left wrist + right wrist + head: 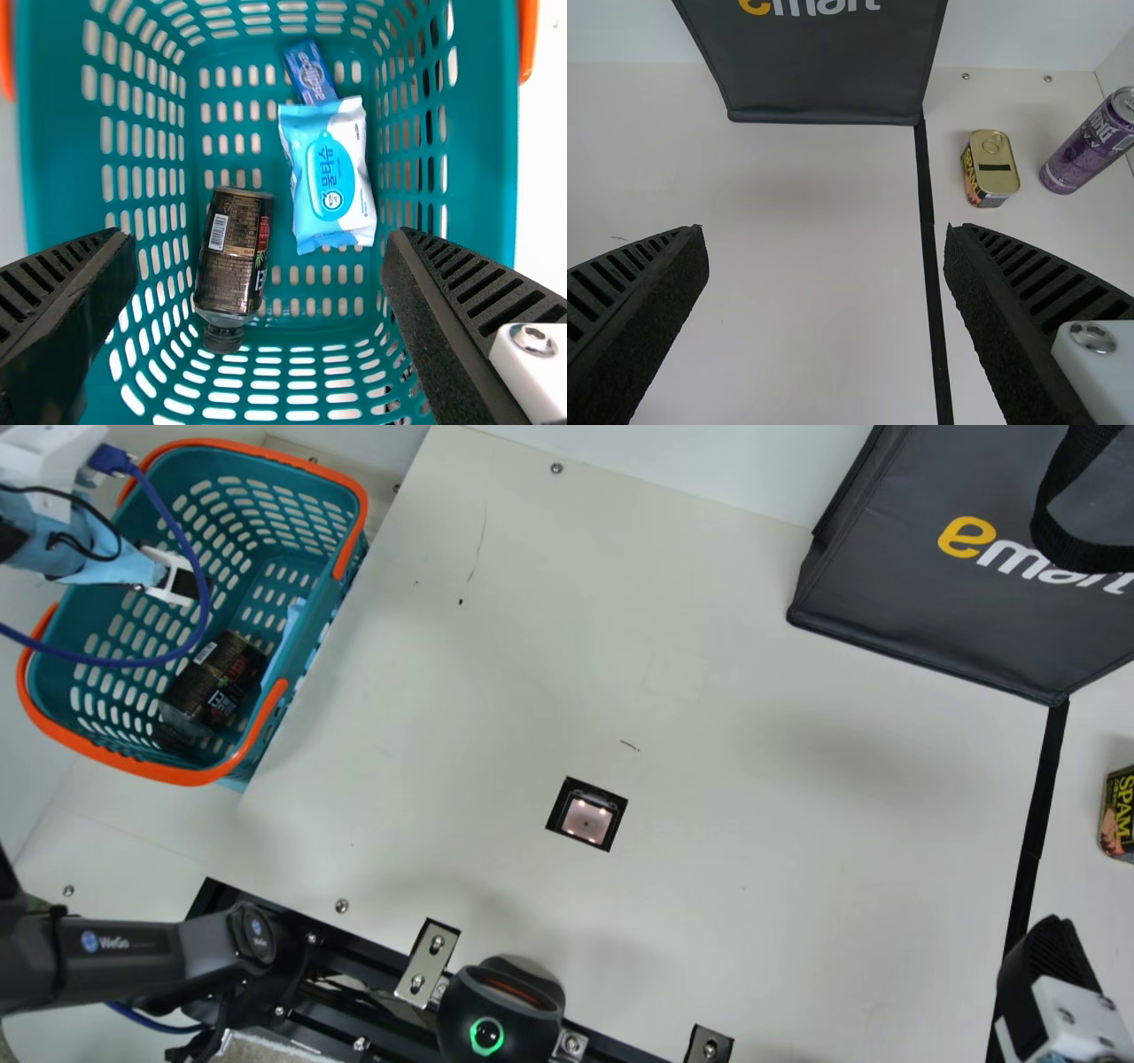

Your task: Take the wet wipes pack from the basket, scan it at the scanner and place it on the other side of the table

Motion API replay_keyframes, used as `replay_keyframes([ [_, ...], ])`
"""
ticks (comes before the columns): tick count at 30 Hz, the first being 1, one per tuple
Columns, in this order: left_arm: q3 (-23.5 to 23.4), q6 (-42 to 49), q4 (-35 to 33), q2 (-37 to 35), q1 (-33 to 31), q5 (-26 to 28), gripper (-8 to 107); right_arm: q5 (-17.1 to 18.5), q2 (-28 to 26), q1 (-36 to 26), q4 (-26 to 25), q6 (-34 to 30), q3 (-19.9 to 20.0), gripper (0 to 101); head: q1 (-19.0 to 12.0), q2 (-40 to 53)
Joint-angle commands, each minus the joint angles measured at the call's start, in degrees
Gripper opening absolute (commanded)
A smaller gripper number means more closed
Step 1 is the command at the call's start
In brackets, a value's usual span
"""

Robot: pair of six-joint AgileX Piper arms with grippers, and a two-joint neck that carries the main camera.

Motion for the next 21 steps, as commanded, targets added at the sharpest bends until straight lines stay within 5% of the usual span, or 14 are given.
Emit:
replay_keyframes([
  [1, -0.33, 0.76, 0.17, 2.47, -0.28, -0.02, 90, 0.00, 0.00, 0.00, 0.00, 0.00, 0.00, 95, -1.66, 0.14],
  [21, -1.82, 8.88, -4.13, 17.15, -2.41, -2.07, 90, 0.00, 0.00, 0.00, 0.00, 0.00, 0.00, 95, -1.66, 0.14],
])
